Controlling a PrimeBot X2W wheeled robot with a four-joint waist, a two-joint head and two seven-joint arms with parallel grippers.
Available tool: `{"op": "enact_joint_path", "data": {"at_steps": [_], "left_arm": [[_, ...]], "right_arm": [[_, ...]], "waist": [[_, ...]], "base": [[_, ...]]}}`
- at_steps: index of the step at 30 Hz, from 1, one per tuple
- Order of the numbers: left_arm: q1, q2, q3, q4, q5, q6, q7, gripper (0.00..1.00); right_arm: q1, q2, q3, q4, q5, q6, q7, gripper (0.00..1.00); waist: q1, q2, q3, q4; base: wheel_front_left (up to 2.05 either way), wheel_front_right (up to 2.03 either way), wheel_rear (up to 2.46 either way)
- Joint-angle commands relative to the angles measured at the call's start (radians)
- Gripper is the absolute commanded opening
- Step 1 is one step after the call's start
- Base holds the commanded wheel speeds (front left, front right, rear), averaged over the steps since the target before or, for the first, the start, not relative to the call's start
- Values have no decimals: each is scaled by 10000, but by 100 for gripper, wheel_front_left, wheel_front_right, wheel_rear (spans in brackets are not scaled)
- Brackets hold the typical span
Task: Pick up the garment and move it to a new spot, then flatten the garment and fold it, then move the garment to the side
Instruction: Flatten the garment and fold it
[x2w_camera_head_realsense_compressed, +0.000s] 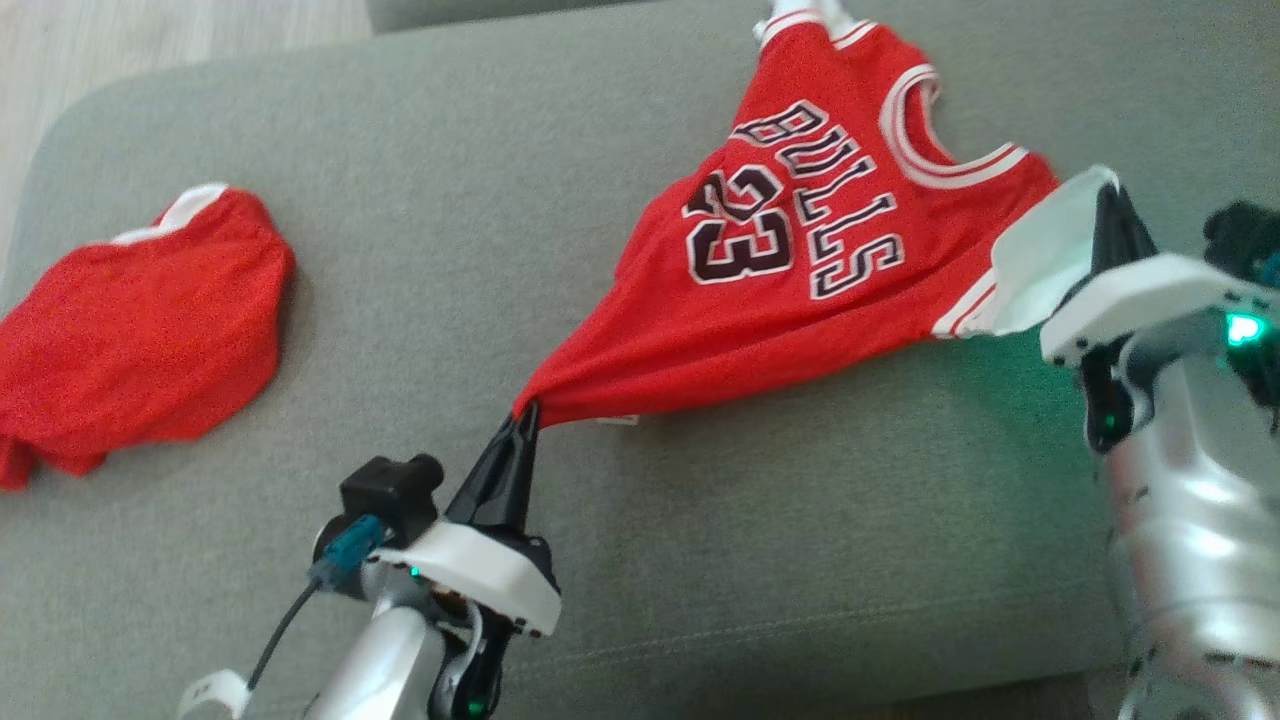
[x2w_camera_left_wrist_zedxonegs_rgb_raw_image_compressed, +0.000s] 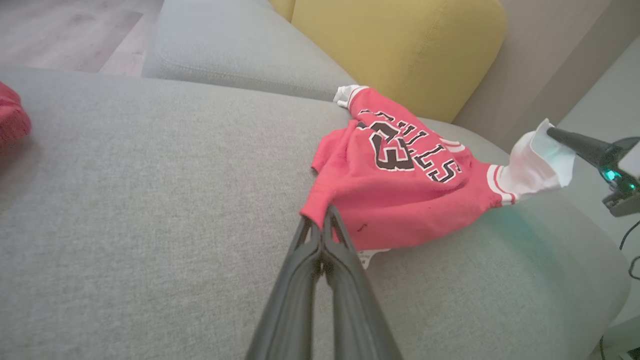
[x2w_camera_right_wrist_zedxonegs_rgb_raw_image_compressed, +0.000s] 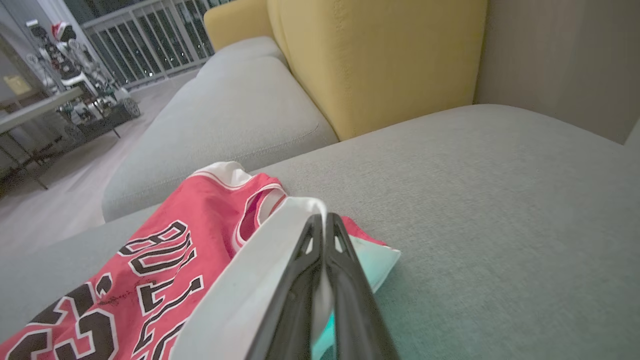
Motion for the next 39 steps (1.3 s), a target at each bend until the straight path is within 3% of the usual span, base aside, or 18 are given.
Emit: {"op": "enact_joint_path", "data": {"at_steps": [1, 8, 14, 21, 27, 33, 39], "left_arm": [[-125, 36, 431, -430, -50, 89, -124, 0], [395, 36, 1027, -1125, -32, 214, -124, 0], [616, 35, 1541, -2139, -276, 296, -124, 0], [-137, 35, 1986, -3187, 112, 15, -124, 0], [-1518, 140, 2229, -4045, 436, 209, 150, 0], [-1984, 339, 2315, -4725, 665, 727, 1360, 0], [-3102, 1048, 2302, -4757, 885, 559, 2787, 0]], "right_arm": [[184, 41, 409, -406, 372, -2, -88, 0], [1649, 41, 1660, -2220, 3018, -2, 17, 0], [2812, 41, 2223, -5039, 3955, -2, 503, 0], [2686, 41, 2201, -8102, 4098, -2, 1078, 0], [1898, 41, 2152, -10229, 3092, -2, 1998, 0], [1533, 41, 1759, -11063, 2735, -2, 2854, 0], [729, 41, 1740, -10894, 2365, -2, 3819, 0]], "waist": [[0, 0, -360, -302], [0, 0, -1154, -812], [0, 0, -1679, -1033], [0, 0, -2207, -1034], [0, 0, -2776, -1027], [0, 0, -2912, -1049], [0, 0, -2517, -1038]], "base": [[0, 0, 0], [0, 0, 0], [0, 0, 0], [0, 0, 0], [0, 0, 0], [0, 0, 0], [0, 0, 0]]}}
